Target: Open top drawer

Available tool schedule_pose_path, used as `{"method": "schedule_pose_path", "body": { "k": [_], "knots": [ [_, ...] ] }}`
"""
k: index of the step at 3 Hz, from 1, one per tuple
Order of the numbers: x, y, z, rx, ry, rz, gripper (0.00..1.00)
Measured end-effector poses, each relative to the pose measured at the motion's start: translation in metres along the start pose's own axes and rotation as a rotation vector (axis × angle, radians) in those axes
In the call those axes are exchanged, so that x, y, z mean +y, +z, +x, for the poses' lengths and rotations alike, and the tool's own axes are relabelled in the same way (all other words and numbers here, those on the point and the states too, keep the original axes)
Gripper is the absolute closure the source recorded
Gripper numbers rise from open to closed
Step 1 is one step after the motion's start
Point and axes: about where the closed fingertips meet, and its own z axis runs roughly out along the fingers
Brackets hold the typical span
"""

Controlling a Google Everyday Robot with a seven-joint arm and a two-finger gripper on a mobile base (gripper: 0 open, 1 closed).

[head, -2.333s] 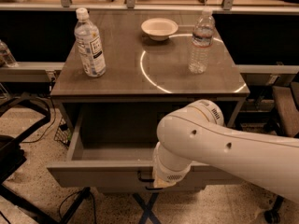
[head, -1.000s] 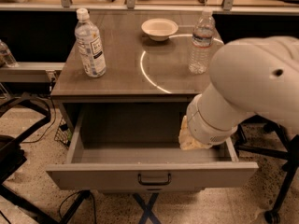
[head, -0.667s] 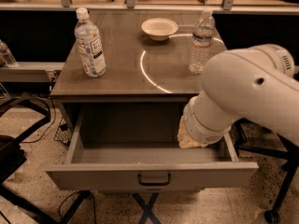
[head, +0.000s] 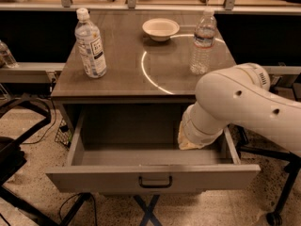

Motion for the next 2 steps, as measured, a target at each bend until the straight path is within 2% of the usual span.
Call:
{"method": "schedule_pose_path", "body": {
  "k": [2],
  "knots": [
    [0.019, 0.06, 0.021, -0.056, 0.023, -0.052, 1.0]
  ]
}}
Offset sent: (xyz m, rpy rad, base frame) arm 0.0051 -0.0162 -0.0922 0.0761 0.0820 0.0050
